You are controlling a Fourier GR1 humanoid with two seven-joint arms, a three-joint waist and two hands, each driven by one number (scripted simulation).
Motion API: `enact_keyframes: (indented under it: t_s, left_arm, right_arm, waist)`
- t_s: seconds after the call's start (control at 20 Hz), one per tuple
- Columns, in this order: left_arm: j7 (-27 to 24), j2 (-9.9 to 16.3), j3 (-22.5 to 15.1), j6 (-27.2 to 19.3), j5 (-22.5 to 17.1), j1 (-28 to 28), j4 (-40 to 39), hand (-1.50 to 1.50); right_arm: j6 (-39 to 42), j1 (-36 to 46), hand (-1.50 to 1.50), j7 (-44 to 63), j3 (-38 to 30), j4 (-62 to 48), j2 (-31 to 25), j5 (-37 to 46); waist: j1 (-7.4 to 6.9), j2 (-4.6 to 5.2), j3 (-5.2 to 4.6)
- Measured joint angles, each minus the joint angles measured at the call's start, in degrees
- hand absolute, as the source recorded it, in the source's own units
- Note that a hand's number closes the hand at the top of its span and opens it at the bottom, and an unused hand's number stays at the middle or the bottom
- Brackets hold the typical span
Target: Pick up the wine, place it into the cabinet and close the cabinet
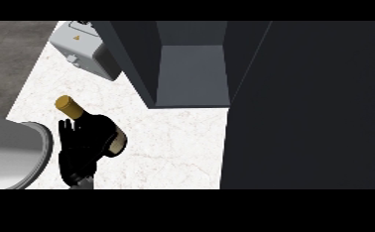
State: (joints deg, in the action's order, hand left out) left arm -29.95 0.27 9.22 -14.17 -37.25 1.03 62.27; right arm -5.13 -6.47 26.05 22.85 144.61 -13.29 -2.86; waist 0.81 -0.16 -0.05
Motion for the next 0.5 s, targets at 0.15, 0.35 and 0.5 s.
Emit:
enact_keyframes:
  t_s: [0.15,0.35,0.5]
  left_arm:
    - [-1.03,0.11,-0.38,0.13,-0.36,1.3,-1.37,-1.5]
    - [-2.36,-0.12,-1.17,-0.86,-1.06,2.28,-1.41,1.5]
    - [-3.55,0.2,-1.08,0.07,-0.9,3.43,-3.45,1.5]
  right_arm:
    - [0.67,-0.23,-1.5,-0.34,-1.56,0.0,-0.27,-0.25]
    - [1.06,-1.02,-1.5,-0.28,-1.31,0.12,-0.36,-0.41]
    - [1.02,-0.3,-1.5,0.18,-1.63,0.08,-0.2,-0.49]
  waist:
    - [0.0,-0.01,0.01]
    - [0.01,-0.06,0.03]
    - [-0.01,-0.02,0.04]
